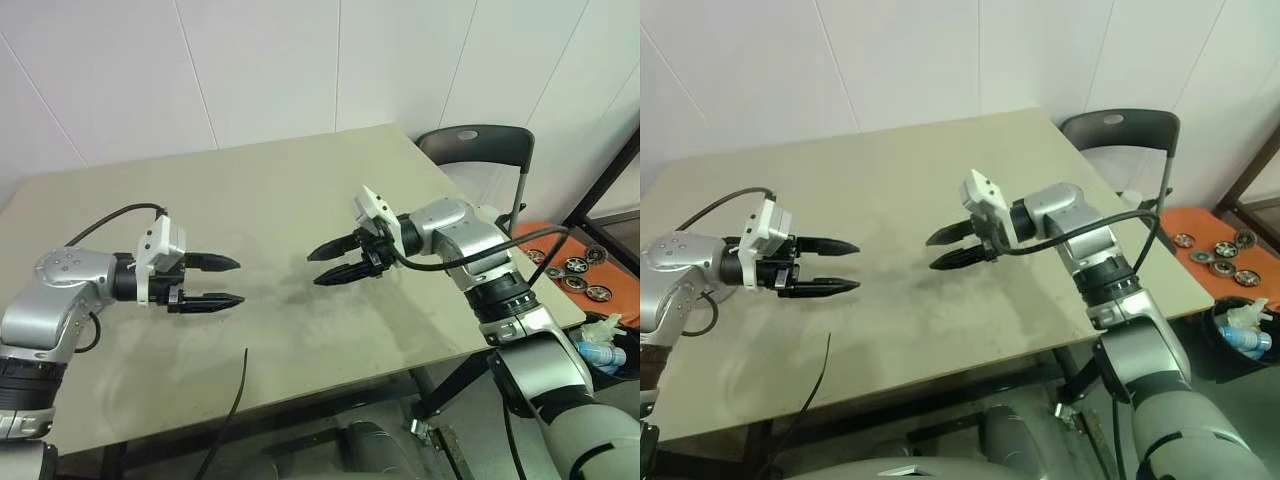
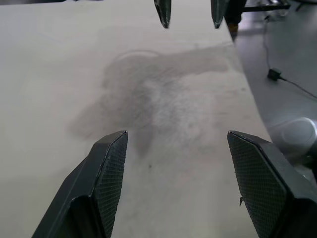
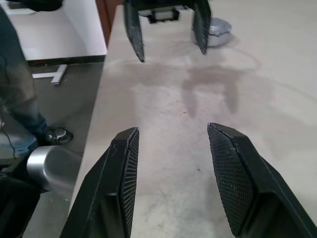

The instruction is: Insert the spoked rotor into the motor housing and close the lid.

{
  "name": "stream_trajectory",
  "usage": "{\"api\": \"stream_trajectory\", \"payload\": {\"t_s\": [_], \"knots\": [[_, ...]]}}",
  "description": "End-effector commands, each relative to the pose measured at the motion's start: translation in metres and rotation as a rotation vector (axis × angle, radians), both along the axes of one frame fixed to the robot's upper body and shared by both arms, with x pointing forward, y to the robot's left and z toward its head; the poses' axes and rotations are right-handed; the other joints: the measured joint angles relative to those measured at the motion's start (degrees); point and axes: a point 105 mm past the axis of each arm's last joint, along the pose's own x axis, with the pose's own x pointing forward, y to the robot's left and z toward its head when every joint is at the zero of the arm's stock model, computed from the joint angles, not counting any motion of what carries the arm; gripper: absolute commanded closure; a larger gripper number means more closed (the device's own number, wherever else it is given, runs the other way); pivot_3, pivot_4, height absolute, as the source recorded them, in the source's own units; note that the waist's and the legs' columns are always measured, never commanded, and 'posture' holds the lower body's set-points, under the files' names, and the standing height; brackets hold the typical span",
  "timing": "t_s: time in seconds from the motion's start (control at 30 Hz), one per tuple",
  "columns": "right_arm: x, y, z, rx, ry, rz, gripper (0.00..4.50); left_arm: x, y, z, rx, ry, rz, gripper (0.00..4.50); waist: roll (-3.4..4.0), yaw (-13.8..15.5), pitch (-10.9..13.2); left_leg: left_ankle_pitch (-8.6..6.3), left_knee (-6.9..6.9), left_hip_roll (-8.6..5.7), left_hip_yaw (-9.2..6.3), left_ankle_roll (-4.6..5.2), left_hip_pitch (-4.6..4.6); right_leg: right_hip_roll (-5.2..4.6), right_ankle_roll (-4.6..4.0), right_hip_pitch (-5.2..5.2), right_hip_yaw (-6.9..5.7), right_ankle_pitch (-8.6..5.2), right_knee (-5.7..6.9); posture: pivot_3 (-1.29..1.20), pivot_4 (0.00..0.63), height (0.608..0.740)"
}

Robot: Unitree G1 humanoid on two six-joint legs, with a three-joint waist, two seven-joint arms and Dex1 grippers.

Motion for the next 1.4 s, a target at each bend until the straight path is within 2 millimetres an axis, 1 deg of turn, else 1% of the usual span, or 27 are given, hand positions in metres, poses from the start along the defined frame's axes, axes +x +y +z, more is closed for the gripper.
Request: {"api": "stream_trajectory", "payload": {"t_s": [0.03, 0.1, 0.23, 0.33, 0.53, 0.63, 0.9, 1.0, 1.17, 1.4], "knots": [[0.0, 0.01, 0.012, 0.017, -0.02, 0.027, 2.25, 0.001, 0.007, 0.018, -0.004, -0.07, 0.033, 1.06, 0.0, -0.03, 0.0, 0.0, 0.0, 0.0, 0.0, 0.0, 0.0, 0.0, 0.0, 0.0, 0.0, 0.0, 0.0, 0.0, 0.0, 0.74], [-0.001, 0.013, 0.013, 0.025, 0.01, 0.039, 2.25, 0.0, 0.007, 0.019, -0.005, -0.068, 0.033, 1.06, 0.01, -0.02, 0.0, 0.0, 0.0, 0.0, 0.0, 0.0, 0.0, 0.0, 0.02, 0.0, 0.0, 0.01, 0.0, 0.0, 0.0, 0.74], [-0.007, 0.013, 0.01, 0.002, 0.01, 0.08, 2.25, -0.002, 0.009, 0.012, 0.023, -0.048, 0.034, 1.06, 0.01, 0.09, 0.0, 0.0, 0.0, 0.0, 0.0, 0.0, -0.02, -0.01, 0.03, 0.0, 0.0, 0.03, -0.02, 0.0, 0.0, 0.74], [-0.007, 0.014, 0.011, 0.008, 0.019, 0.087, 2.25, -0.003, 0.008, 0.012, 0.02, -0.046, 0.03, 1.06, 0.01, 0.1, 0.01, 0.0, 0.0, 0.0, -0.01, 0.0, -0.02, -0.01, 0.03, 0.0, 0.0, 0.03, -0.01, 0.0, 0.0, 0.74], [-0.003, 0.016, 0.022, 0.043, 0.023, 0.076, 2.25, -0.001, 0.006, 0.017, 0.009, -0.057, 0.036, 1.06, 0.01, -0.04, 0.01, 0.0, 0.02, 0.0, 0.0, 0.0, 0.01, -0.01, 0.03, 0.01, 0.0, 0.03, 0.04, 0.0, 0.0, 0.74], [0.0, 0.018, 0.024, 0.05, 0.005, 0.071, 2.25, -0.004, 0.004, 0.02, 0.007, -0.061, 0.029, 1.06, 0.01, -0.05, 0.01, 0.0, 0.02, 0.0, 0.0, 0.0, 0.02, -0.01, 0.02, 0.01, 0.0, 0.03, 0.05, 0.0, 0.0, 0.74], [-0.001, 0.019, 0.019, 0.035, 0.002, 0.097, 2.25, -0.015, 0.009, 0.015, 0.02, -0.049, 0.049, 1.06, 0.03, -0.03, 0.02, 0.0, 0.01, 0.0, -0.01, 0.0, 0.01, -0.01, 0.15, 0.0, 0.0, 0.11, 0.04, 0.0, 0.0, 0.74], [0.0, 0.02, 0.018, 0.031, 0.002, 0.096, 2.25, -0.016, 0.012, 0.015, 0.019, -0.059, 0.074, 1.06, 0.03, -0.01, 0.02, 0.0, 0.02, 0.0, -0.01, 0.0, 0.02, -0.01, 0.15, 0.01, 0.0, 0.11, 0.07, 0.0, 0.0, 0.74], [0.002, 0.022, 0.015, 0.038, 0.012, 0.09, 2.25, -0.017, 0.015, 0.021, -0.004, -0.081, 0.117, 1.06, 0.04, -0.01, 0.02, 0.0, 0.04, 0.0, -0.01, 0.0, 0.03, -0.01, 0.14, 0.02, 0.0, 0.11, 0.09, 0.0, 0.0, 0.74], [0.002, 0.025, 0.015, 0.041, 0.022, 0.096, 2.25, -0.021, 0.018, 0.022, -0.013, -0.086, 0.146, 1.06, 0.04, -0.04, 0.02, 0.0, 0.04, 0.0, -0.01, 0.0, 0.03, -0.01, 0.14, 0.02, 0.0, 0.12, 0.1, 0.0, 0.0, 0.74]]}}
